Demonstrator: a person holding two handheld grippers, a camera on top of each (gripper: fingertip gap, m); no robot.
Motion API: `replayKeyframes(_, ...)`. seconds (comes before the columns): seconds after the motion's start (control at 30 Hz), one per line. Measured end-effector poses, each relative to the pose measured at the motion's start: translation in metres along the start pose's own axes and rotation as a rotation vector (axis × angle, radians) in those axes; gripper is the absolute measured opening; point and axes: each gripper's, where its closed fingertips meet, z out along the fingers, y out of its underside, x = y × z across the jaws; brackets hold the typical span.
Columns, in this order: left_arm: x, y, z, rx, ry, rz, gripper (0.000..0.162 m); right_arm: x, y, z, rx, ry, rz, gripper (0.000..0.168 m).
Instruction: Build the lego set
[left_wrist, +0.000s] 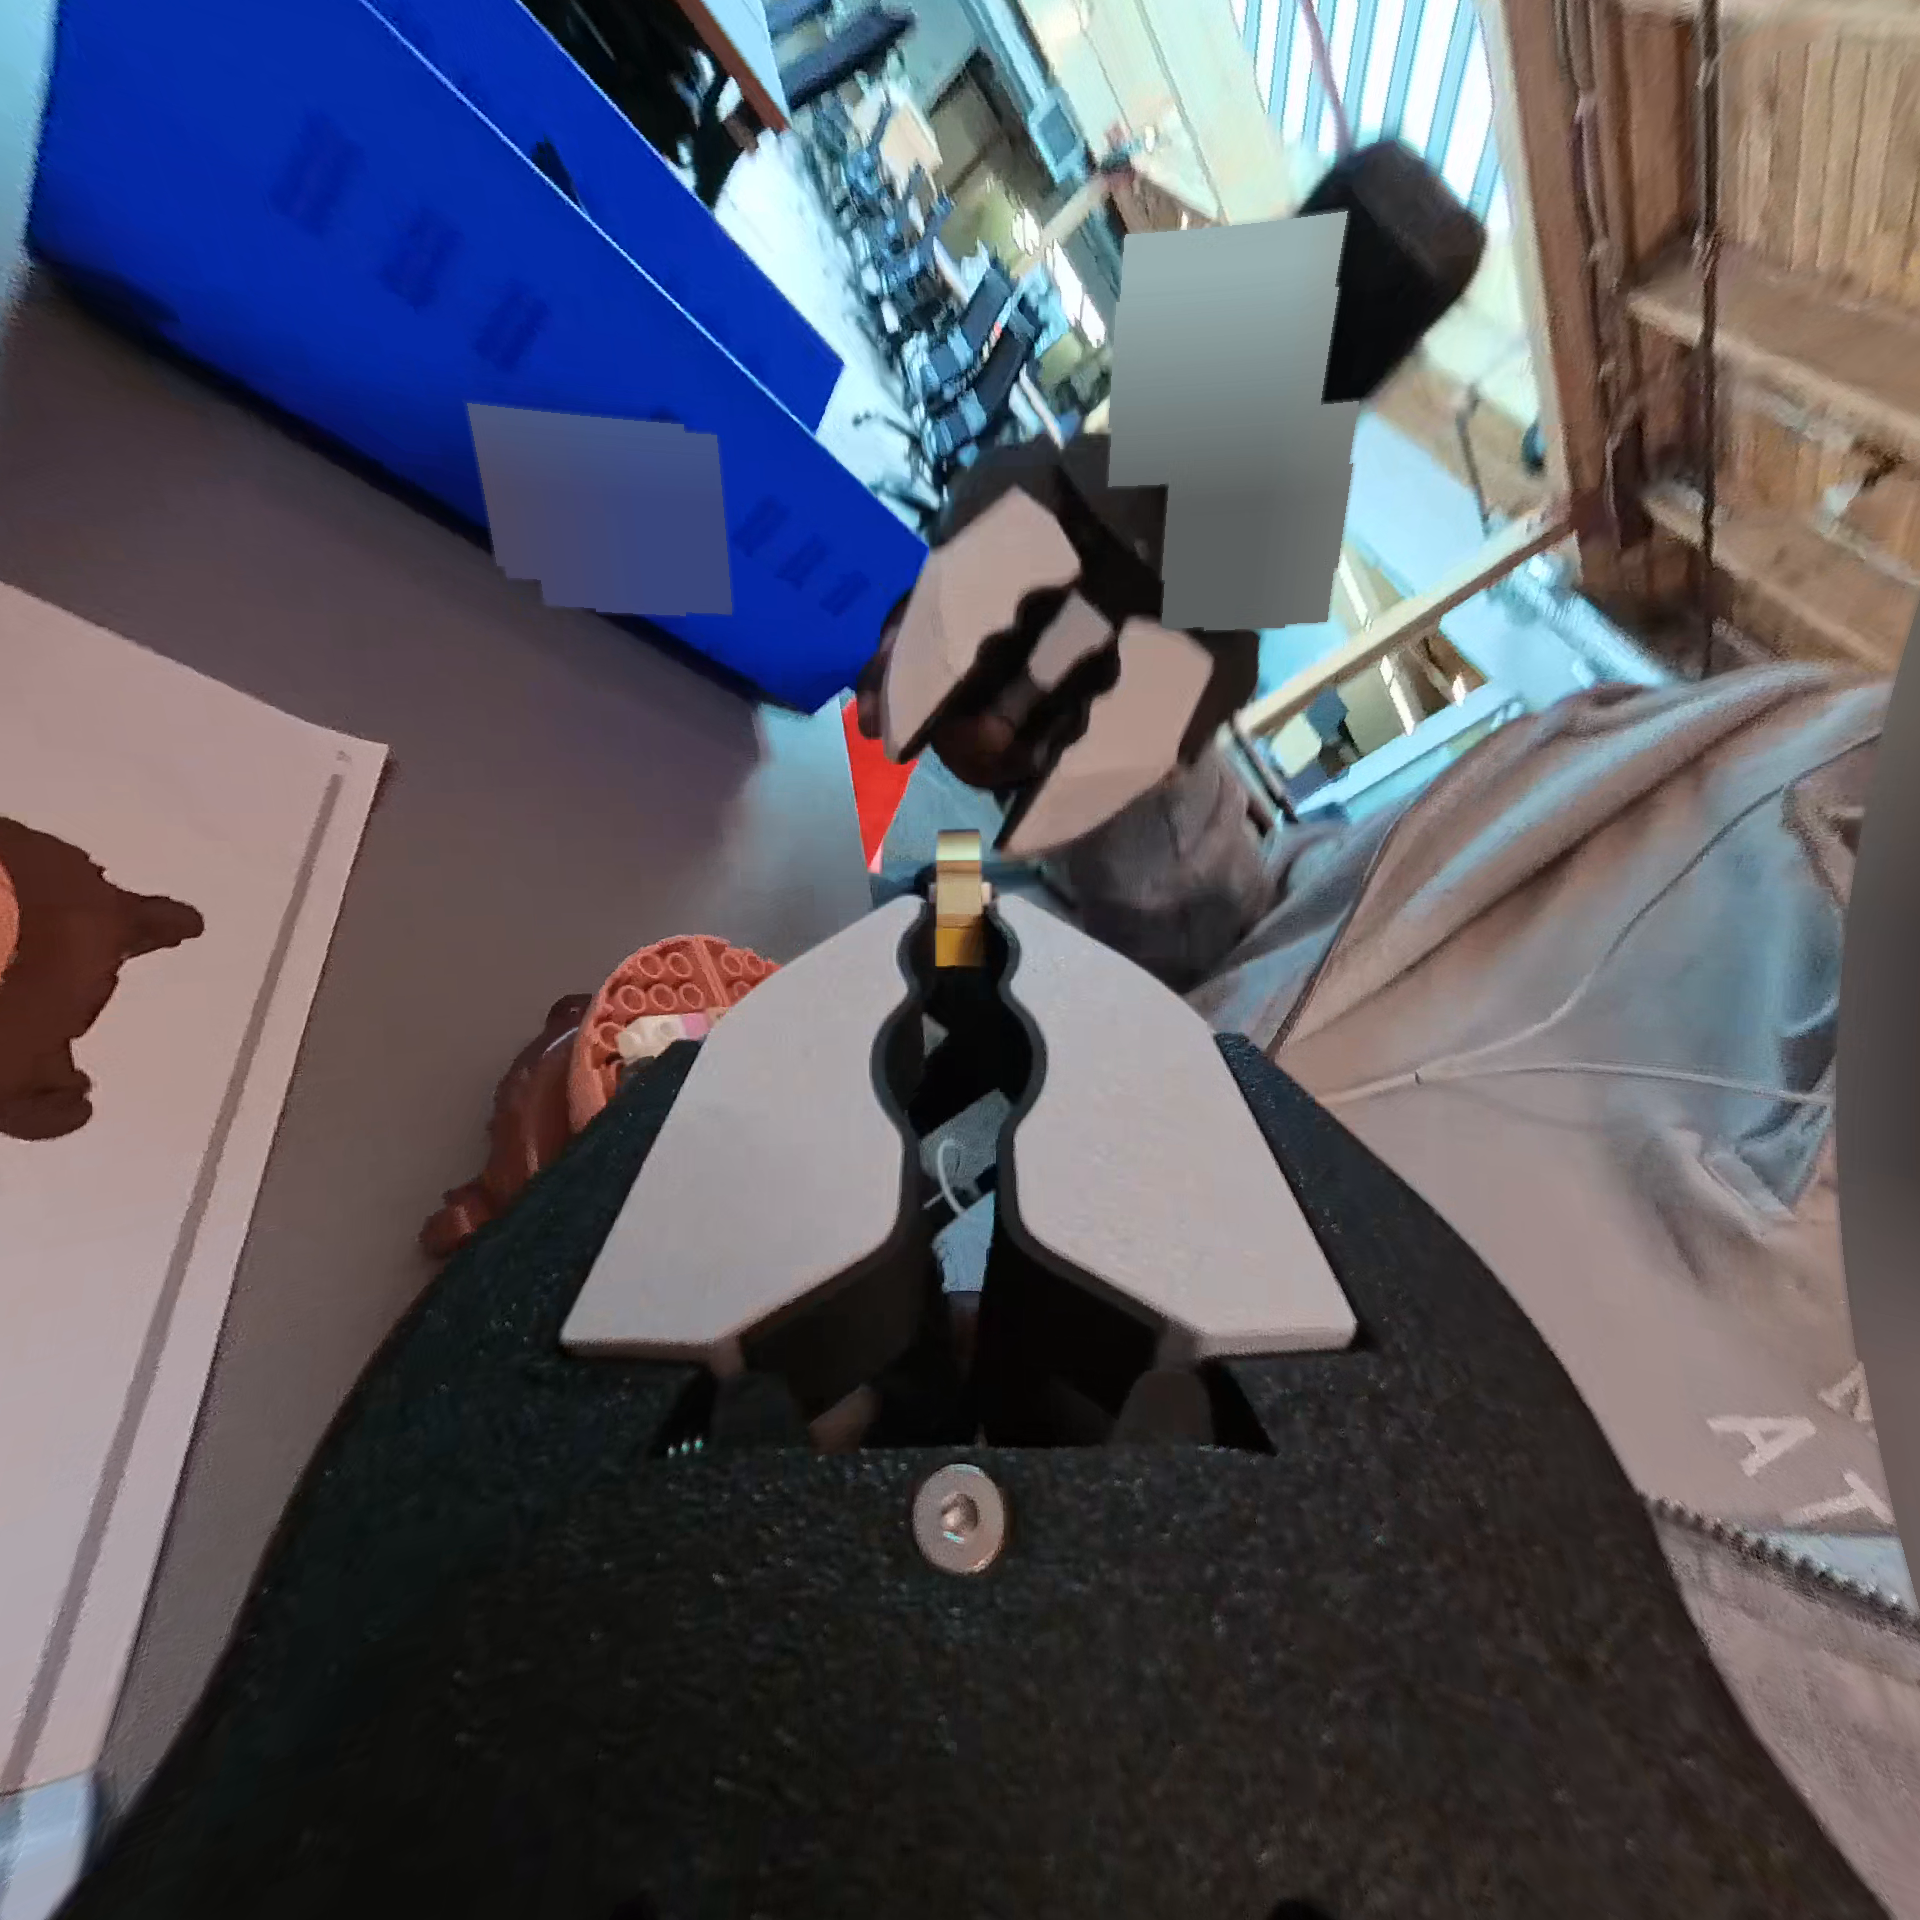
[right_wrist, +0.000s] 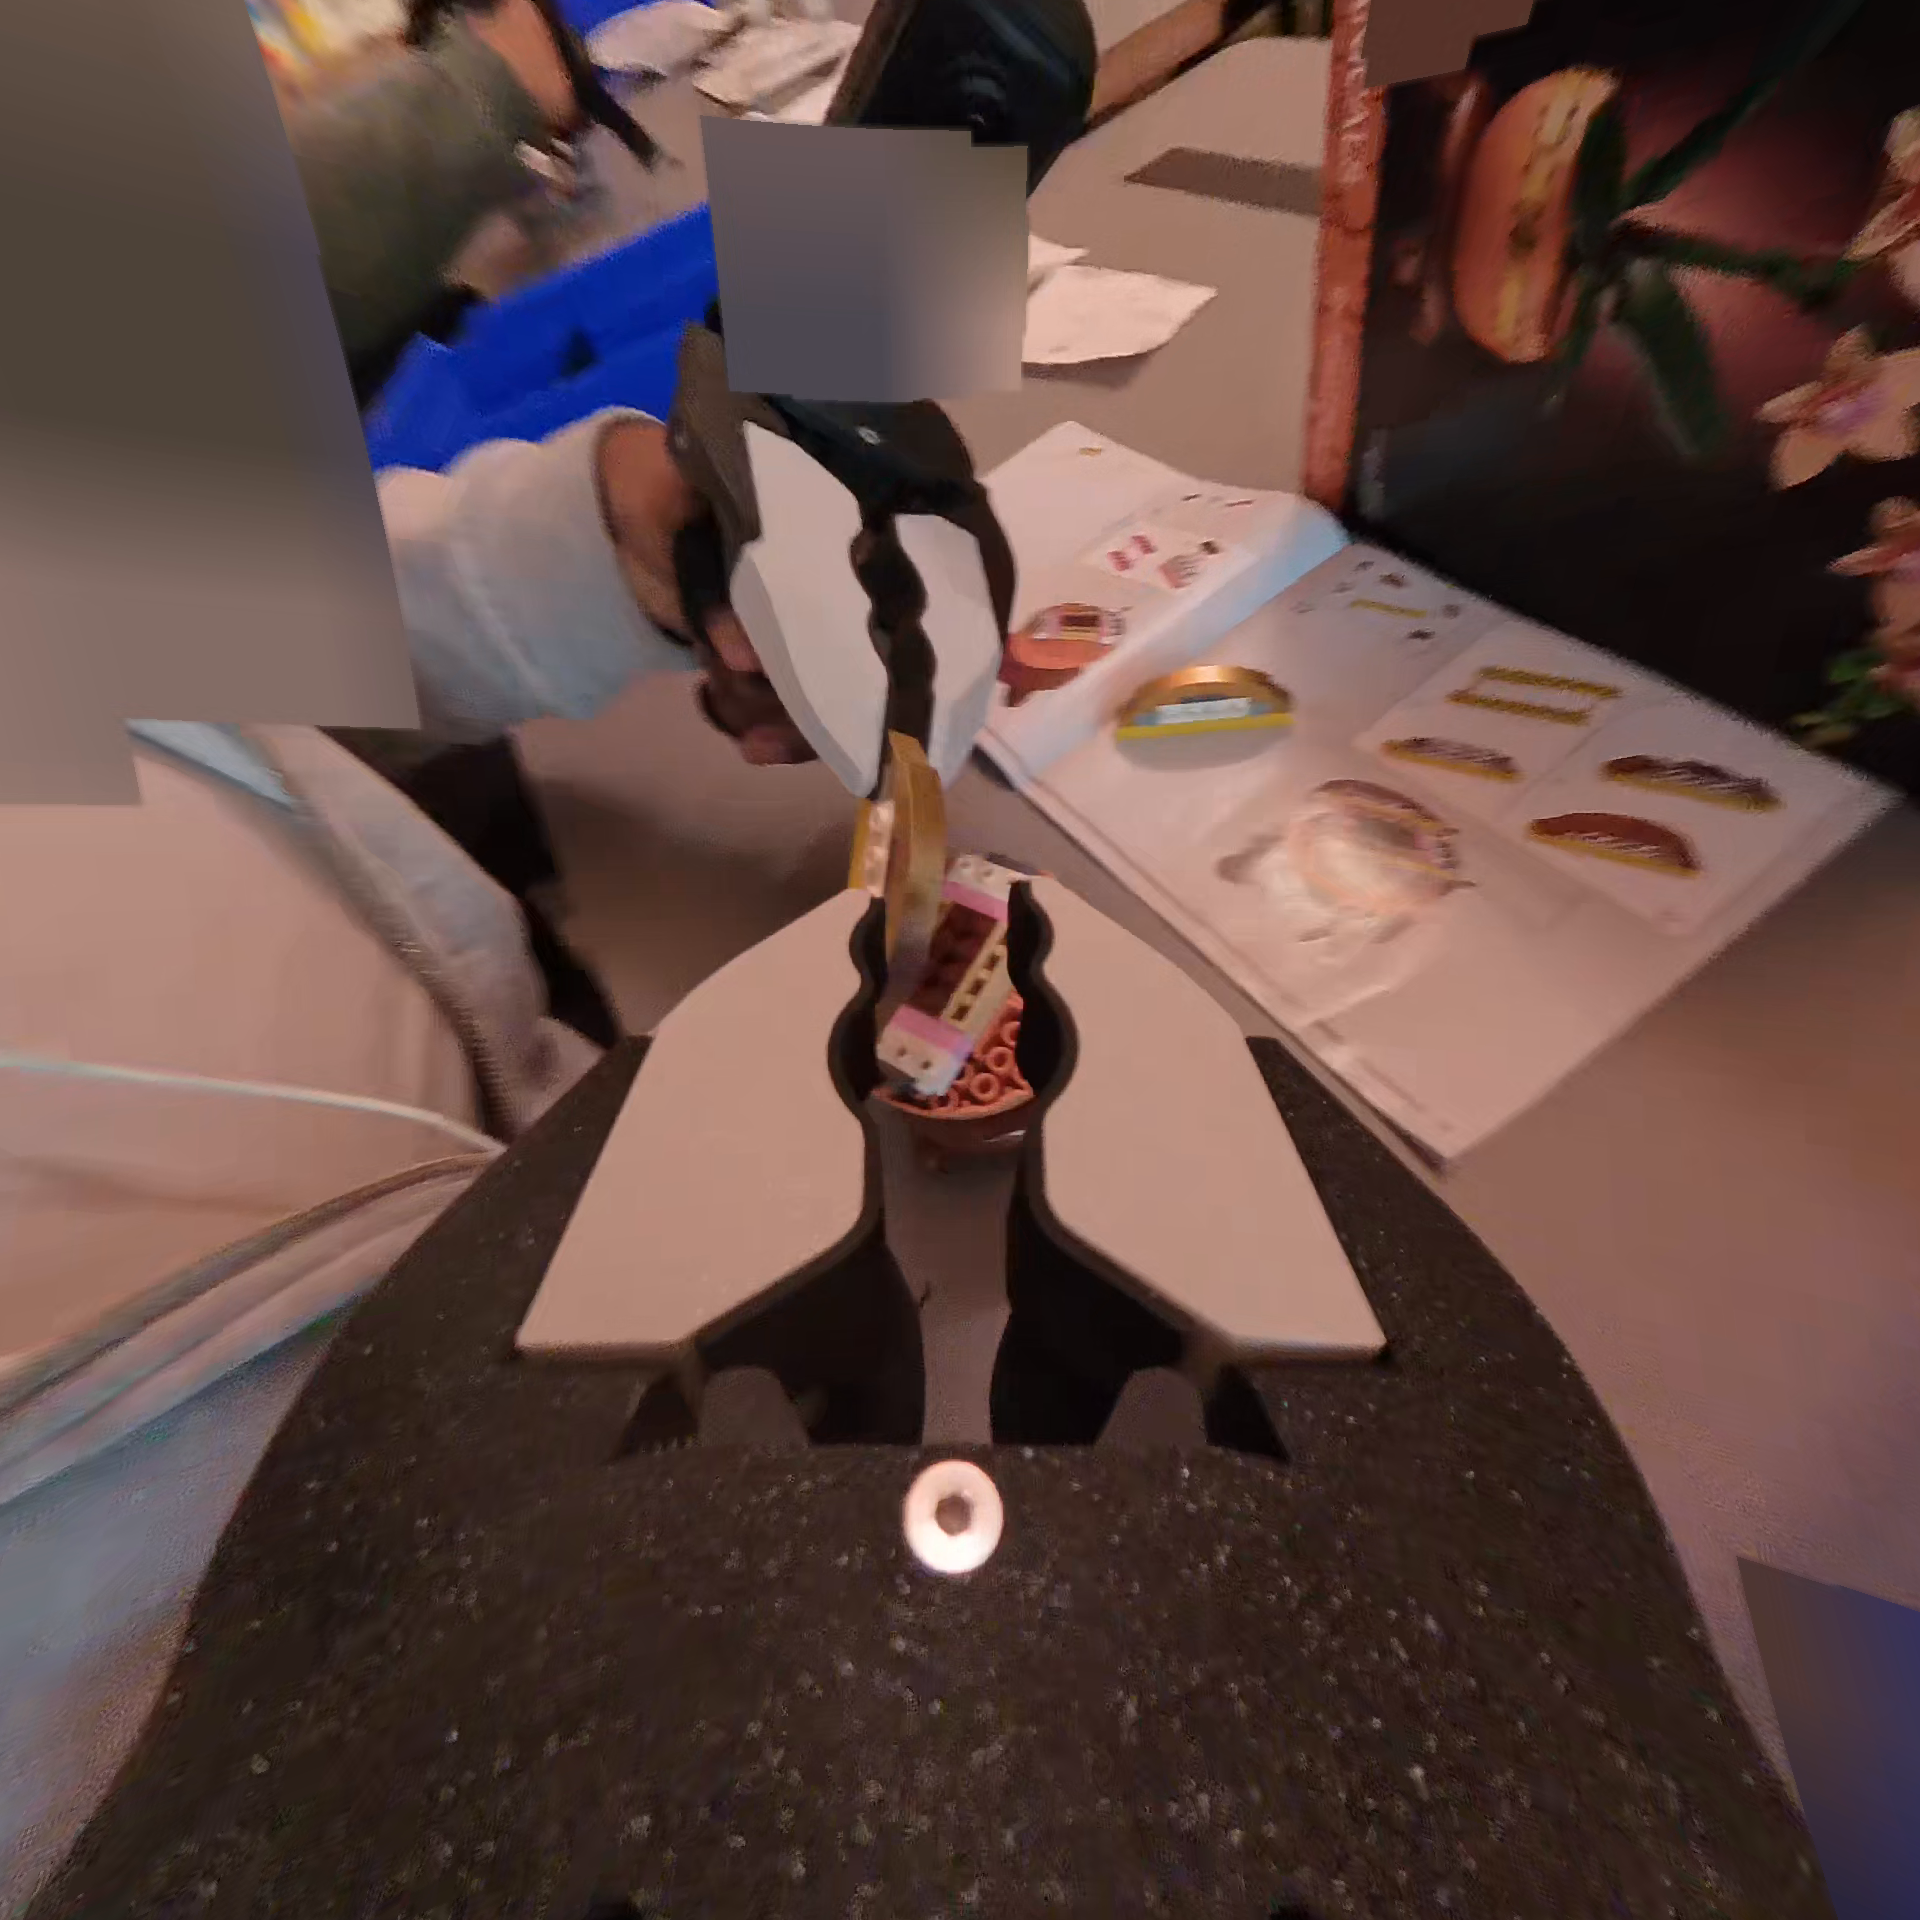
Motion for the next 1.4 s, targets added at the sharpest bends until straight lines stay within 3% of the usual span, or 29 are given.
replayKeyframes(0.1, 0.002, -0.003, -0.002, -0.053, -0.014, 0.049, 0.007, -0.001, -0.012, -0.008, -0.035, -0.103, 0.045, 0.017)
replayKeyframes(0.27, -0.003, -0.004, -0.001, -0.070, 0.012, 0.012, 0.007, 0.001, 0.000, 0.001, -0.226, -0.034, -0.178, 0.020)
replayKeyframes(0.33, -0.003, -0.002, 0.000, -0.081, 0.020, 0.042, 0.007, 0.004, 0.005, 0.006, -0.244, -0.038, -0.121, 0.021)
replayKeyframes(0.5, -0.001, -0.001, 0.004, -0.114, 0.025, 0.103, 0.007, -0.009, 0.005, 0.013, -0.211, -0.260, 0.157, 0.013)
replayKeyframes(0.73, -0.005, -0.015, 0.009, -0.073, 0.012, 0.127, 0.007, 0.004, 0.001, 0.014, -0.160, -0.271, 0.172, 0.008)
replayKeyframes(0.8, -0.006, -0.022, 0.006, -0.042, 0.008, 0.112, 0.018, 0.013, 0.002, 0.014, -0.150, -0.265, 0.218, 0.008)
replayKeyframes(0.9, -0.019, -0.020, -0.010, -0.040, -0.137, 0.220, 0.040, 0.025, 0.014, 0.017, -0.184, -0.275, 0.317, 0.008)
replayKeyframes(1.1, -0.032, 0.025, -0.031, -0.117, -0.540, 0.651, 0.056, 0.025, 0.038, 0.030, -0.256, -0.324, 0.544, 0.008)
replayKeyframes(1.23, -0.038, 0.048, -0.018, -0.188, -0.644, 0.739, 0.064, 0.027, 0.044, 0.031, -0.290, -0.336, 0.636, 0.008)
replayKeyframes(1.4, -0.041, 0.055, -0.011, -0.171, -0.653, 0.731, 0.064, 0.025, 0.045, 0.032, -0.344, -0.342, 0.669, 0.008)
